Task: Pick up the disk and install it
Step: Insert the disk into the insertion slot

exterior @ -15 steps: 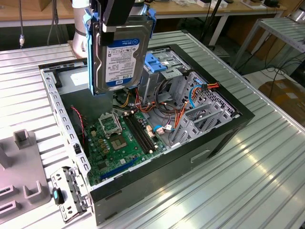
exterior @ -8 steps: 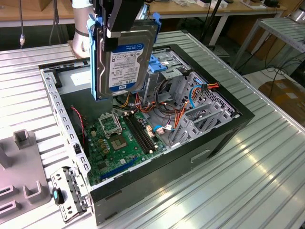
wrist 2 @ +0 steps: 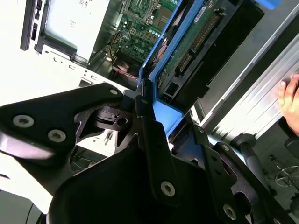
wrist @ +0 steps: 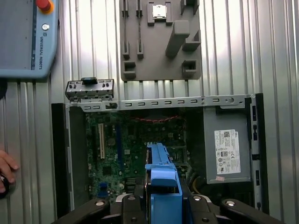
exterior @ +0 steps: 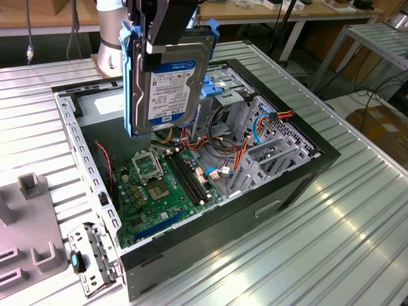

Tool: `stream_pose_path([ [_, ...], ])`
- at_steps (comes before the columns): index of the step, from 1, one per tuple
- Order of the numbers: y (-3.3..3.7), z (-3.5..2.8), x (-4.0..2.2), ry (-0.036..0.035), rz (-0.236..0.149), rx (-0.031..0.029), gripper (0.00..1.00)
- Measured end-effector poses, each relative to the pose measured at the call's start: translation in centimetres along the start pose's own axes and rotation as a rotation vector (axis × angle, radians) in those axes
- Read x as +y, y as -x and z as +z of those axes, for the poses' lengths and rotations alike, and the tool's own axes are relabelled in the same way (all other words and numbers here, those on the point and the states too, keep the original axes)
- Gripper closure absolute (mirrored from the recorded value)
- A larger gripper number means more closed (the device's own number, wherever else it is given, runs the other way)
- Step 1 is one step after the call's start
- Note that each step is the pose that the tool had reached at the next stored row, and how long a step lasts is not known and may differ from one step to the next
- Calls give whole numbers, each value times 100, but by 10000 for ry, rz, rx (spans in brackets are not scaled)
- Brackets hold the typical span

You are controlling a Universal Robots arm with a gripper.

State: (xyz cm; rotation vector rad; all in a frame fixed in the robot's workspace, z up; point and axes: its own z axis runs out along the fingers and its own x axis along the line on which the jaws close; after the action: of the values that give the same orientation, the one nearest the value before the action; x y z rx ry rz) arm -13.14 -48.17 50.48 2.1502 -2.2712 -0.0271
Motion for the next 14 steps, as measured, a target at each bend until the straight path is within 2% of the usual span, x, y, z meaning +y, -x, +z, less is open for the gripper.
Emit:
stream_pose_path([
  [7,-63,-1,-66,0,0,0,63],
  [14,-73,-3,-171,0,0,16,63],
])
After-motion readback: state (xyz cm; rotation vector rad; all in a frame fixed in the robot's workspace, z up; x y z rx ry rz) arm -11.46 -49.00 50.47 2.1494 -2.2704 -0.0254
